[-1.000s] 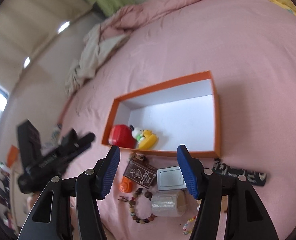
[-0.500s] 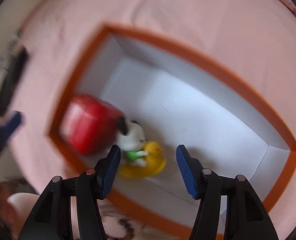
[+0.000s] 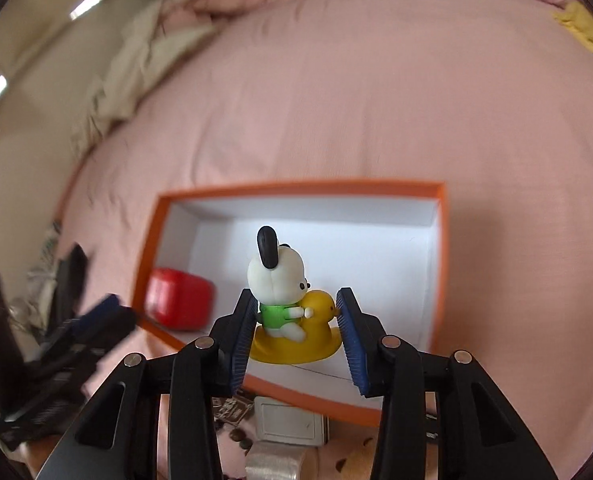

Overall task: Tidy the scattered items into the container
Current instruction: 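Grasp the yellow duck figurine with the right gripper and lift it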

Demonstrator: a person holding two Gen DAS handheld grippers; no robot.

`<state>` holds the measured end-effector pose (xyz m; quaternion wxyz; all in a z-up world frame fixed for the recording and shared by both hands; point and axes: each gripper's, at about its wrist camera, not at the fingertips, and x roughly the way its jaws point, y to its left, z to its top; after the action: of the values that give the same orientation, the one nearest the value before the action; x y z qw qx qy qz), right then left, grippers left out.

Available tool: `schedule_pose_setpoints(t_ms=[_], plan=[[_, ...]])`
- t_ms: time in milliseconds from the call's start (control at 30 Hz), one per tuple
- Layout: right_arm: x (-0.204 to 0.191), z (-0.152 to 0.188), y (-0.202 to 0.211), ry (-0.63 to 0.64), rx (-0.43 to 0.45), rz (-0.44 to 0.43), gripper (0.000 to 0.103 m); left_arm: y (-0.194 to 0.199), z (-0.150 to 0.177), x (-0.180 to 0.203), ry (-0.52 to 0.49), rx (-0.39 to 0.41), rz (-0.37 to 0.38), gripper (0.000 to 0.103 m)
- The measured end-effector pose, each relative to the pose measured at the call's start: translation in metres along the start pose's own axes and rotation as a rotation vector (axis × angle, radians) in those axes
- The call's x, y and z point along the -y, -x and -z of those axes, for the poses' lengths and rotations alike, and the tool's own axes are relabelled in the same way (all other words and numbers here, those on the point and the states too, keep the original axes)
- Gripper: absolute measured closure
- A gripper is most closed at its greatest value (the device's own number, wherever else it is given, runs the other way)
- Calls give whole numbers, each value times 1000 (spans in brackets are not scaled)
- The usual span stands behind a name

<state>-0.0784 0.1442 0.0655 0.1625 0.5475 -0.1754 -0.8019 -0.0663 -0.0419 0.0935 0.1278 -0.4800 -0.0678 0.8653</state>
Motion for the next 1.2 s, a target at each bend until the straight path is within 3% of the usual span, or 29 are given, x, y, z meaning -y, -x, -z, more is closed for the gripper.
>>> schedule_pose_setpoints(t_ms=[100, 267, 333, 600, 700, 833, 900, 1000, 1167, 1200], plan=[[20, 10, 27, -77, 64, -56, 63, -15, -8, 16, -55, -29, 4, 35], [23, 4, 33, -108, 84, -97, 63, -38, -13, 16, -18, -71, -110, 34], [16, 1, 35, -106, 92, -128, 63, -36, -13, 20, 3, -69, -59, 26], [14, -7, 45, -141, 160, -153, 63, -6, -24, -6, 187, 24, 224, 27], [20, -9, 41, -171, 151, -160, 63, 4, -30, -22, 185, 32, 159, 27], [15, -12, 36, -171, 147, -181, 63, -25, -21, -8, 71, -149, -8, 27], [14, -13, 33, -169, 142, -186, 63, -34, -16, 9, -12, -177, -94, 26], [15, -14, 31, -178, 136, -196, 63, -35, -18, 20, -10, -165, -29, 19], [22, -15, 35, -207, 152, -211, 63, -33, -22, 11, 134, -153, 234, 21], [24, -16, 36, -208, 157, -207, 63, -27, -24, 6, 157, -114, 251, 21]])
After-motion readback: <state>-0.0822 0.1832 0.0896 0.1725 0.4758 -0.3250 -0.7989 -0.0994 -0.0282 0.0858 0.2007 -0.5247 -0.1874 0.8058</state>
